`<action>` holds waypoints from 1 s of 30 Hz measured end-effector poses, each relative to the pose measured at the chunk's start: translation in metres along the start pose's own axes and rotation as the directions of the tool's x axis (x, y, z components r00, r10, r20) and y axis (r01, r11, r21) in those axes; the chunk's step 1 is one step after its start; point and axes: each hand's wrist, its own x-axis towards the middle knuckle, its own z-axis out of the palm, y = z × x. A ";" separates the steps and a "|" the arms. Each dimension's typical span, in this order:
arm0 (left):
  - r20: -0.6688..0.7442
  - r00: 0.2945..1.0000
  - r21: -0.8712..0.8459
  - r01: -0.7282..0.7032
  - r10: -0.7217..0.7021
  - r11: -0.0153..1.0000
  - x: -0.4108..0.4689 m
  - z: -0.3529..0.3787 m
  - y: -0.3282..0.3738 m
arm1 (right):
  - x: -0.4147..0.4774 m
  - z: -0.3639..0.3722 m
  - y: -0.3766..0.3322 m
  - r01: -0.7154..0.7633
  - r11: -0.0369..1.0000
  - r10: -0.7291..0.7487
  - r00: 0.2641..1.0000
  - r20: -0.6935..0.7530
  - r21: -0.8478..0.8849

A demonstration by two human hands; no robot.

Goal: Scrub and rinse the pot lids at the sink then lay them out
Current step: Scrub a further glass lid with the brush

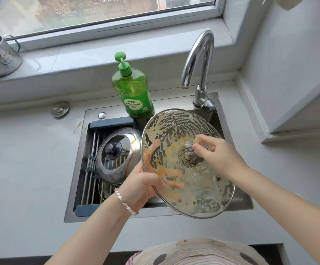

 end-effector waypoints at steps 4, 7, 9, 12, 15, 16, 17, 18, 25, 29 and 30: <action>-0.008 1.000 0.014 -0.003 0.003 1.000 0.004 0.008 -0.004 | -0.018 0.016 -0.039 0.112 0.983 -0.129 0.985 0.117 0.145; 0.046 0.999 0.026 0.025 -0.027 0.999 0.004 0.010 -0.005 | 0.019 -0.001 -0.037 0.091 0.984 -0.083 0.995 -0.058 0.150; 0.049 0.998 0.051 0.046 -0.048 0.998 0.002 0.009 -0.003 | 0.040 -0.019 -0.026 -0.002 0.979 0.039 0.982 -0.183 0.202; 0.005 0.999 0.140 0.039 -0.040 0.989 0.005 0.010 0.001 | 0.031 -0.004 -0.027 0.049 0.970 -0.024 0.994 -0.109 0.237; 0.025 0.999 0.167 0.036 -0.040 0.985 0.005 0.010 0.003 | 0.014 0.017 -0.038 0.168 0.948 -0.189 0.980 0.056 0.272; 0.030 0.998 0.161 0.053 -0.059 0.985 0.004 0.009 0.003 | 0.022 0.015 -0.037 0.155 0.950 -0.158 0.987 -0.011 0.271; 0.034 0.996 0.148 0.077 -0.083 0.986 0.002 0.010 0.002 | 0.030 0.007 -0.036 0.094 0.950 -0.071 0.994 -0.087 0.298; 0.032 0.994 0.137 0.098 -0.103 0.986 0.002 0.010 0.001 | 0.037 0.002 -0.035 0.034 0.945 0.010 0.991 -0.134 0.326; 0.060 0.995 0.162 0.071 -0.081 0.984 0.002 0.005 0.003 | 0.009 0.017 -0.048 0.247 0.912 -0.281 0.958 0.060 0.328; 0.075 0.992 0.179 0.091 -0.106 0.980 0.002 0.005 0.003 | 0.033 0.001 -0.043 0.120 0.948 -0.091 0.990 -0.110 0.295; 0.077 0.991 0.183 0.091 -0.106 0.979 0.003 0.005 0.003 | 0.024 0.007 -0.043 0.178 0.940 -0.170 0.984 -0.053 0.290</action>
